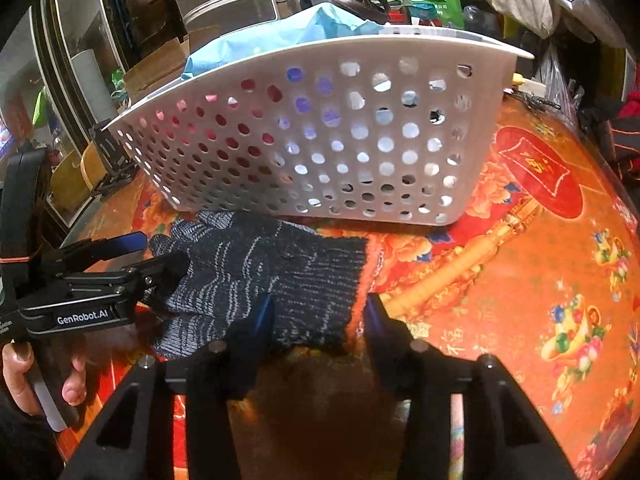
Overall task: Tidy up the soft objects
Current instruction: 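Close both grippers on the black knit gloves and lift them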
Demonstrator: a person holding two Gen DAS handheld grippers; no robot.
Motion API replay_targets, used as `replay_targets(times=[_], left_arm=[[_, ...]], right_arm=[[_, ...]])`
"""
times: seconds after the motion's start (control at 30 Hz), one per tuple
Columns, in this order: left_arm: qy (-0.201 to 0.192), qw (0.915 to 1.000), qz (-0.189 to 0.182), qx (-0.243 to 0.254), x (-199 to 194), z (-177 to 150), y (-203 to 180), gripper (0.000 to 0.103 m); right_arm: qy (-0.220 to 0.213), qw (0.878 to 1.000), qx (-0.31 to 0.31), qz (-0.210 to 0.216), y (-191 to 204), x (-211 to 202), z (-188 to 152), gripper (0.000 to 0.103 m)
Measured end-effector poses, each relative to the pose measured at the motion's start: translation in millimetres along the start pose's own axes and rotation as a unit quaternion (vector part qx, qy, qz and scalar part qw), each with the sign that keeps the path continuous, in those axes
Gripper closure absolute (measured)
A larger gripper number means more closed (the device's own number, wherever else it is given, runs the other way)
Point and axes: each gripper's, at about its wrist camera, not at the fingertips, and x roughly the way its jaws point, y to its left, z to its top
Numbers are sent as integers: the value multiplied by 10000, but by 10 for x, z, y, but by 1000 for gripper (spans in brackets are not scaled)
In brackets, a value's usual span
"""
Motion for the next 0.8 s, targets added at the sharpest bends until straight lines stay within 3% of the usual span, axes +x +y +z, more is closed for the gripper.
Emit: replay_targets(times=[0.4,0.57,0.8], left_arm=[[-68,9992,-336,225,-57,-28,-122,80],[-158,9986,-350,359,-148,-77,-244,86],[-423,9971,-346,536,-357,-180,-403,87]], right_arm=[[-75,9998,-144,-65,104,-14,11,74],[-155,9998,-119,25,118,-36,2,80],[-407,9991,-136,50,117,-160,-30,82]])
